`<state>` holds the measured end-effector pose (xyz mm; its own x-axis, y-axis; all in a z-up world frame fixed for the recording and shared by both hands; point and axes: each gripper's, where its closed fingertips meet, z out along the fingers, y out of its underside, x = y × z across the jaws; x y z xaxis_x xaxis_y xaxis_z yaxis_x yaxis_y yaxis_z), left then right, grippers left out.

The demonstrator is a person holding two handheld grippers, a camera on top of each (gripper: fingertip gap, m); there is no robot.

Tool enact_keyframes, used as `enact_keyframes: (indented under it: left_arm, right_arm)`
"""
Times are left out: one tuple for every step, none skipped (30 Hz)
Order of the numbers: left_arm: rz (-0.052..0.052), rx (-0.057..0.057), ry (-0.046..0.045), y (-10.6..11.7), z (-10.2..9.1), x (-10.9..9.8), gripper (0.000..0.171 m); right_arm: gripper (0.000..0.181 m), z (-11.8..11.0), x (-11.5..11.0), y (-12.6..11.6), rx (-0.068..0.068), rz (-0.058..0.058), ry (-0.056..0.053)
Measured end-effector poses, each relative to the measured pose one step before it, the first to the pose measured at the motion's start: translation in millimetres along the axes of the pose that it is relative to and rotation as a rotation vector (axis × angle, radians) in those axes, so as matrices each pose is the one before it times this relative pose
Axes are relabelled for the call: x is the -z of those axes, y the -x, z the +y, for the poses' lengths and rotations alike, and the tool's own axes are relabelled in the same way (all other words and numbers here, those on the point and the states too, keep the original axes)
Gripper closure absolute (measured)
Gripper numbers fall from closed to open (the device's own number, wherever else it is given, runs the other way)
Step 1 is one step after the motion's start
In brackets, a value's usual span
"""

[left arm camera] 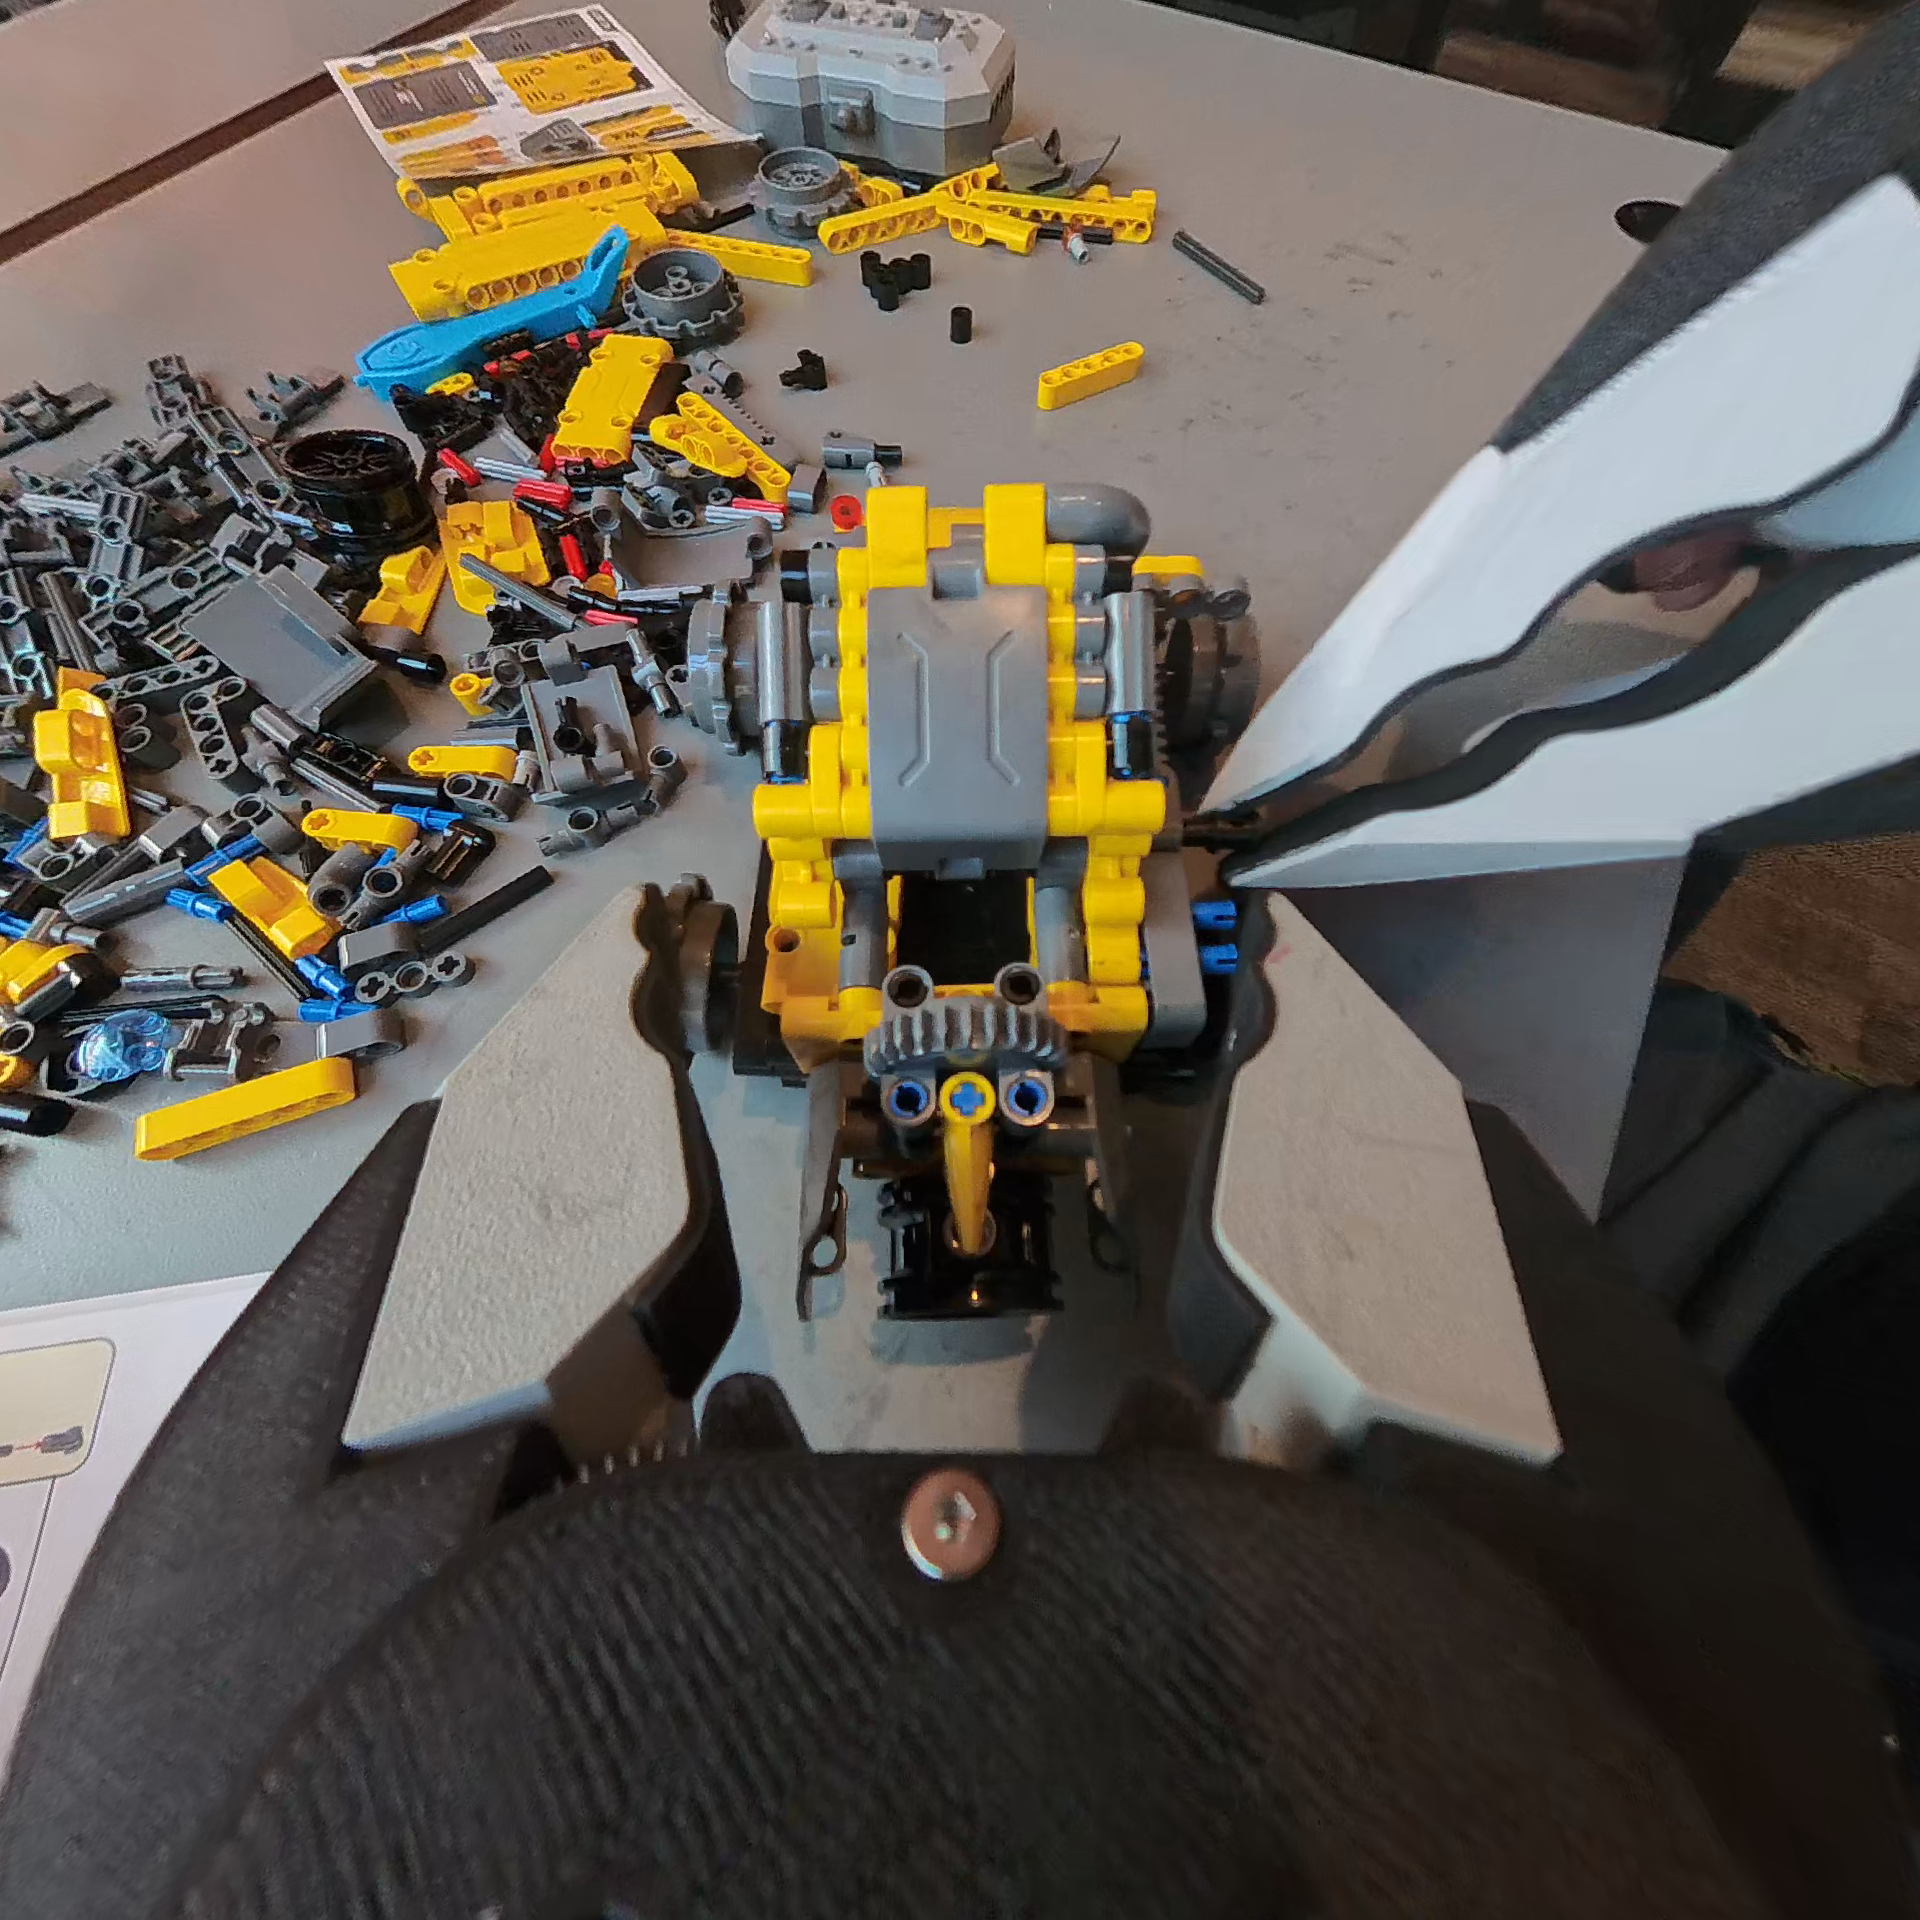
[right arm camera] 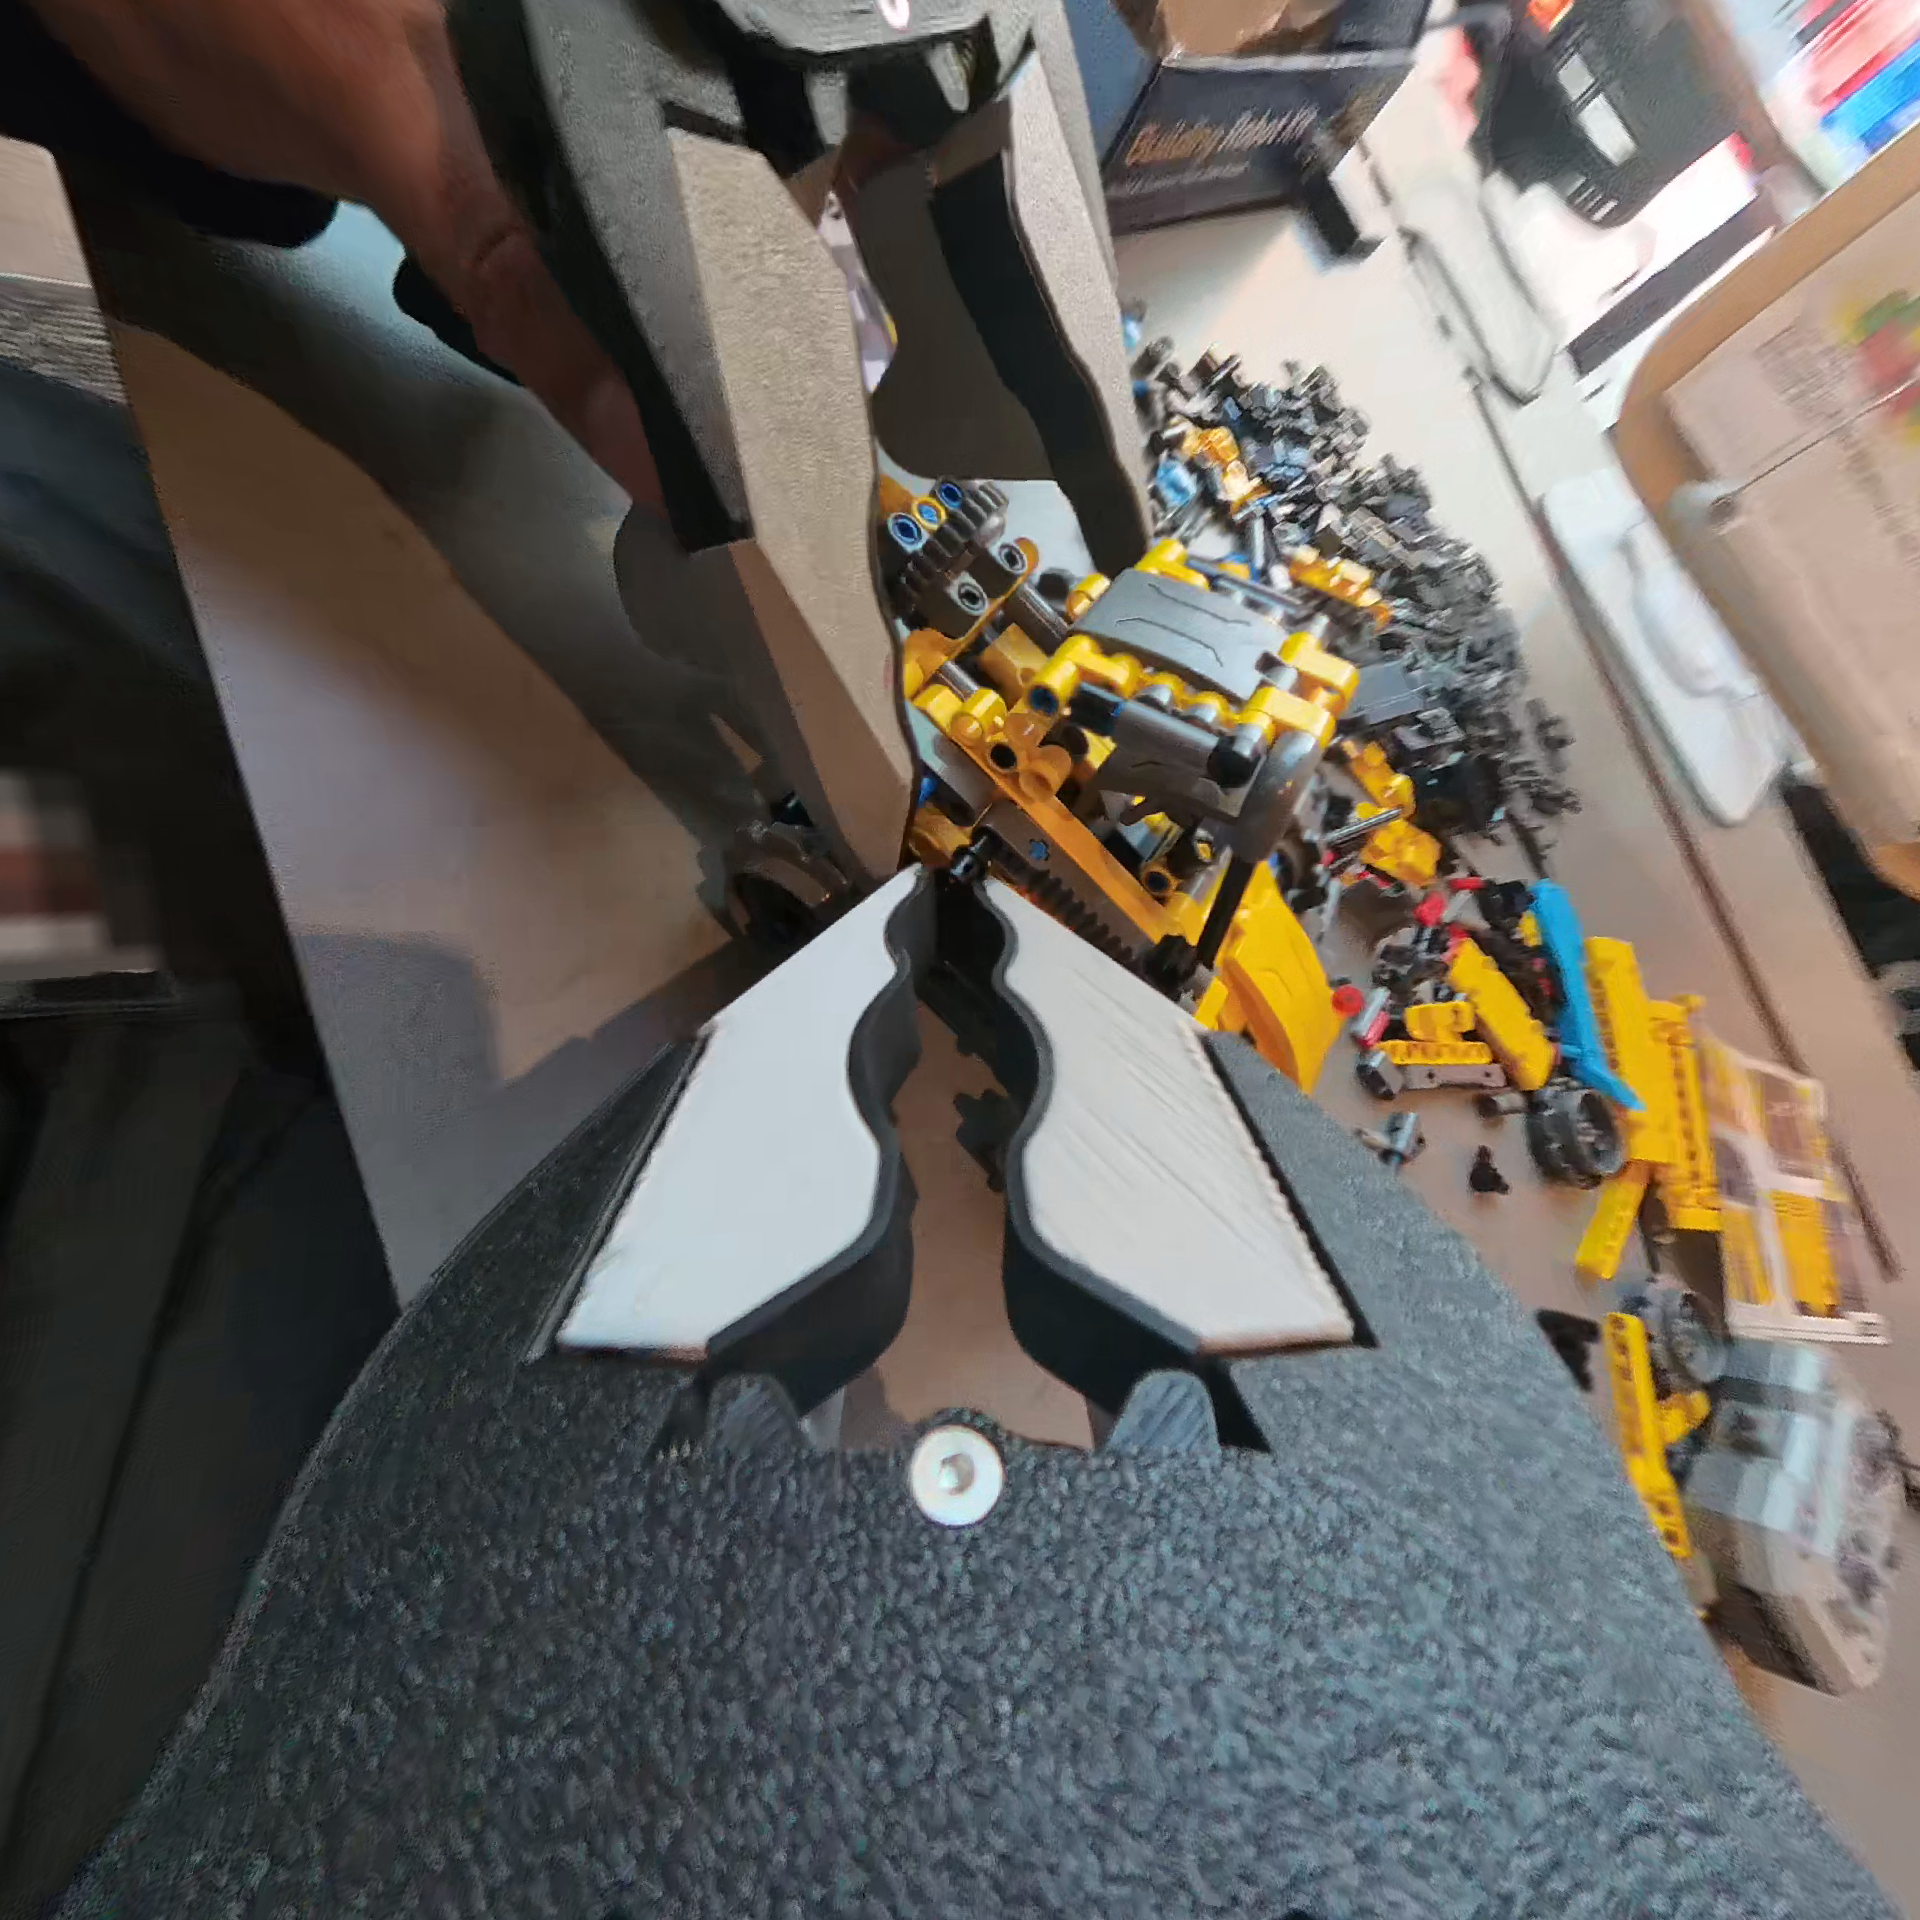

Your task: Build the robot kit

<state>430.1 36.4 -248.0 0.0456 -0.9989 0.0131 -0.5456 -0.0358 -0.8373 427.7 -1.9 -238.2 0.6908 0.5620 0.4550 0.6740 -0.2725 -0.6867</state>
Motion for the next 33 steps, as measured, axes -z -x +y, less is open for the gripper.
enact_keyframes:
  left_arm:
    - [-0.0046, -0.0038, 0.00027, 0.23, -0.17, 0.79, 0.067]
    - [-0.0059, -0.0013, 0.00427, 0.70, -0.23, 0.50, 0.067]
    - [0.0544, -0.0211, 0.00250, -9.56, -1.13, 2.89, 0.083]
    - [-0.0352, 0.0024, -0.00056, 2.57, 0.20, -1.59, 0.087]
    - [-0.0189, -0.0030, -0.01545, 1.78, -1.33, -0.49, 0.087]
    - [0.0044, 0.0104, -0.00413, 1.27, -0.48, 0.00, 0.087]
    - [0.0050, 0.0169, 0.00556, 0.75, -0.55, -0.56, 0.087]
    - [0.0038, -0.0015, 0.00374, 0.60, -0.61, -0.73, 0.087]
    - [0.0049, -0.0020, 0.00466, 0.40, -0.42, -0.57, 0.087]
    - [0.0049, -0.0038, 0.00443, -0.04, 0.06, -0.17, 0.087]
    - [0.0044, -0.0070, 0.00293, -0.32, 0.42, 0.21, 0.087]
    - [0.0072, -0.0036, 0.00120, -1.14, 0.56, 0.68, 0.087]
    - [0.0061, 0.0010, -0.00246, -1.50, 0.41, 0.42, 0.087]
    - [-0.0007, 0.0010, -0.00746, -0.25, -0.21, 0.73, 0.087]
    - [-0.0090, 0.0021, -0.01015, 0.85, -0.02, 0.90, 0.086]
    - [-0.0145, 0.0048, -0.00783, 2.03, 0.24, 0.27, 0.082]
    - [-0.0019, 0.0055, -0.00728, 0.46, 0.70, 0.75, 0.080]
    - [0.0035, 0.0076, -0.01542, -0.39, -0.64, 2.20, 0.080]
    - [0.0061, 0.0069, -0.01511, 0.02, -0.69, 3.39, 0.079]
    - [0.0042, 0.0050, -0.01279, 0.02, -0.59, 4.49, 0.075]
    - [0.0001, 0.0056, -0.00910, 1.34, -0.18, 4.75, 0.072]
    - [0.0009, 0.0049, -0.00520, 0.92, -0.21, 3.85, 0.072]
    - [-0.0017, 0.0023, 0.00095, 2.77, 0.70, 3.50, 0.069]
    - [-0.0057, 0.0046, 0.00532, 3.77, 1.32, 3.88, 0.067]
    - [0.0020, 0.0101, 0.00552, 2.01, 1.08, 3.35, 0.068]
    - [0.0097, 0.0118, 0.00093, 1.04, 1.10, 1.62, 0.067]
    - [0.0120, 0.0124, -0.00359, 0.00, 0.77, 1.65, 0.067]
    - [0.0223, 0.0128, -0.00582, -3.05, -0.22, 3.24, 0.068]
    - [0.0271, 0.0055, -0.01299, -4.53, -1.41, 3.03, 0.071]
    - [0.0018, -0.0052, -0.03396, -1.94, -4.90, 4.10, 0.074]
    - [-0.0030, -0.0115, -0.03845, -1.07, -6.35, 4.63, 0.080]
    - [-0.0034, -0.0057, -0.03328, -1.30, -6.44, 4.50, 0.082]
    - [-0.0058, -0.0002, -0.02274, -0.21, -4.39, 4.72, 0.085]
  right_arm:
    - [0.176, -0.01, -0.25, 0.32, -0.0363, -0.0376, 0.0256]
    - [0.176, -0.19, -0.55, -0.45, -0.0216, -0.0145, 0.0133]
    - [0.176, 0.22, -0.46, -0.42, -0.0039, 0.0013, 0.0064]
    - [0.177, -0.66, -0.65, -1.27, -0.0120, 0.0065, -0.0040]
    - [0.176, 2.16, -1.37, -0.47, -0.0397, -0.0208, 0.0098]
    - [0.177, -0.61, 0.17, -0.45, -0.0617, -0.0411, -0.0151]
    - [0.177, 0.28, -0.49, 0.15, -0.0329, -0.0346, -0.0069]
    - [0.176, 0.33, -0.71, 0.00, 0.0072, -0.0074, 0.0013]
    - [0.176, -0.38, -0.03, -0.98, 0.0319, 0.0192, 0.0018]
    - [0.175, -0.38, -0.33, -1.04, 0.0265, 0.0305, -0.0007]
    - [0.175, -0.21, -0.32, 0.40, 0.0184, 0.0205, -0.0044]
    - [0.175, -0.33, 0.42, 1.18, 0.0181, 0.0093, -0.0064]
    - [0.175, 0.22, 0.81, 1.56, 0.0229, 0.0024, -0.0039]
    - [0.175, 0.84, 0.97, 0.02, 0.0195, 0.0090, -0.0038]
    - [0.172, 2.11, 0.85, -2.62, 0.0042, 0.0203, 0.0019]
    - [0.170, 2.81, 0.83, -0.70, -0.0097, 0.0002, 0.0046]
    - [0.168, 1.79, 1.11, 1.42, -0.0222, -0.0181, -0.0029]
    - [0.164, 0.41, 1.65, 1.23, -0.0278, -0.0158, -0.0132]
    - [0.160, 0.35, 1.94, -0.04, -0.0257, -0.0064, -0.0140]
    - [0.158, 1.38, 2.30, -0.04, -0.0174, -0.0048, -0.0060]
    - [0.157, 1.59, 2.71, -0.43, -0.0110, -0.0017, -0.0043]
    - [0.155, 0.98, 3.16, -1.49, -0.0119, 0.0067, -0.0087]
    - [0.155, 0.20, 3.52, -1.02, -0.0122, 0.0014, -0.0148]
    - [0.155, -0.59, 3.63, -0.09, -0.0112, -0.0053, -0.0211]
    - [0.154, -1.14, 3.54, -0.48, -0.0071, 0.0006, -0.0247]
    - [0.151, -0.98, 3.55, -2.09, -0.0004, 0.0159, -0.0257]
    - [0.145, -1.56, 3.55, -2.78, 0.0042, 0.0246, -0.0289]
    - [0.144, -2.22, 3.42, -1.39, 0.0040, 0.0192, -0.0313]
    - [0.151, -1.53, 3.05, 0.68, 0.0002, 0.0040, -0.0253]
    - [0.157, -0.75, 2.69, 0.27, -0.0108, 0.0041, -0.0187]
    - [0.160, -0.61, 2.38, 0.64, -0.0146, -0.0018, -0.0172]
    - [0.161, 0.85, 2.08, -1.32, -0.0142, 0.0048, -0.0120]
    - [0.162, 1.86, 2.11, -4.50, -0.0180, 0.0198, -0.0109]
